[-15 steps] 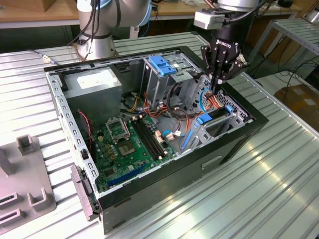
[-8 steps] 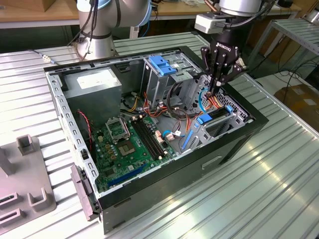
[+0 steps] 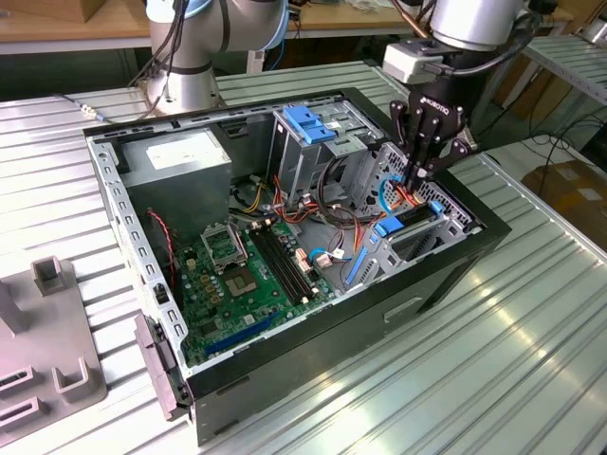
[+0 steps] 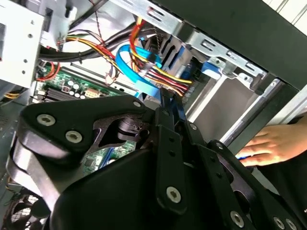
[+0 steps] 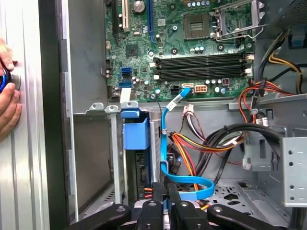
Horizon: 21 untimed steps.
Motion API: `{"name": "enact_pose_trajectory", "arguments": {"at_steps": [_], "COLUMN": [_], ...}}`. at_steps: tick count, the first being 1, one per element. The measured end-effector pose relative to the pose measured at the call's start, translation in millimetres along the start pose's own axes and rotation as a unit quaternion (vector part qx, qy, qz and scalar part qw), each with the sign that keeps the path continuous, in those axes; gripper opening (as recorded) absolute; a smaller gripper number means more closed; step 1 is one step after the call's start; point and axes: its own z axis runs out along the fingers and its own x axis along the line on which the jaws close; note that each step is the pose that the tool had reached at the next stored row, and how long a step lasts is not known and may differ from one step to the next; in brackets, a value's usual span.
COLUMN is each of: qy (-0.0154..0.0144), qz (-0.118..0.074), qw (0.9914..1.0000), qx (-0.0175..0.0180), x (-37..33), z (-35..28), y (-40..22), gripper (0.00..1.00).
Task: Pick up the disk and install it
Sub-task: 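Insert the second disk wire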
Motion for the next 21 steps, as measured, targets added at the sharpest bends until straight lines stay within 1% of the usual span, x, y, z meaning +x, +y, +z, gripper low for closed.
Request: {"name": "enact_pose_trajectory", "arguments": {"at_steps": [3, 11, 12, 13, 14, 15, 16, 17, 18, 19, 20, 21], "qy": [-0.0002, -0.0001, -0.0009, -0.0050, -0.0131, -0.0203, -0.0311, -0.0381, -0.0461, -0.0552, -0.0573, -0.0572], "qz": [0.000, 0.000, 0.000, 0.000, 0.000, 0.000, 0.000, 0.000, 0.000, 0.000, 0.000, 0.000], "qw": [1.00000, 1.00000, 1.00000, 0.99999, 0.99991, 0.99979, 0.99952, 0.99927, 0.99894, 0.99847, 0.99836, 0.99836], "qx": [0.0000, 0.0000, 0.0000, -0.0002, -0.0006, -0.0009, -0.0014, -0.0017, -0.0021, -0.0025, -0.0026, -0.0026], "x": [6.8, 7.8, 7.9, 8.2, 9.1, 9.8, 11.0, 11.9, 13.1, 15.2, 16.4, 17.0], "z": [2.8, 2.9, 2.8, 3.1, 3.1, 3.3, 3.5, 3.7, 4.0, 4.4, 4.8, 4.9], "y": [-0.3, -0.4, -0.4, -0.4, -0.4, -0.5, -0.5, -0.6, -0.6, -0.7, -0.7, -0.7], "gripper": [0.16, 0.16, 0.16, 0.16, 0.16, 0.16, 0.16, 0.16, 0.16, 0.16, 0.16, 0.16]}}
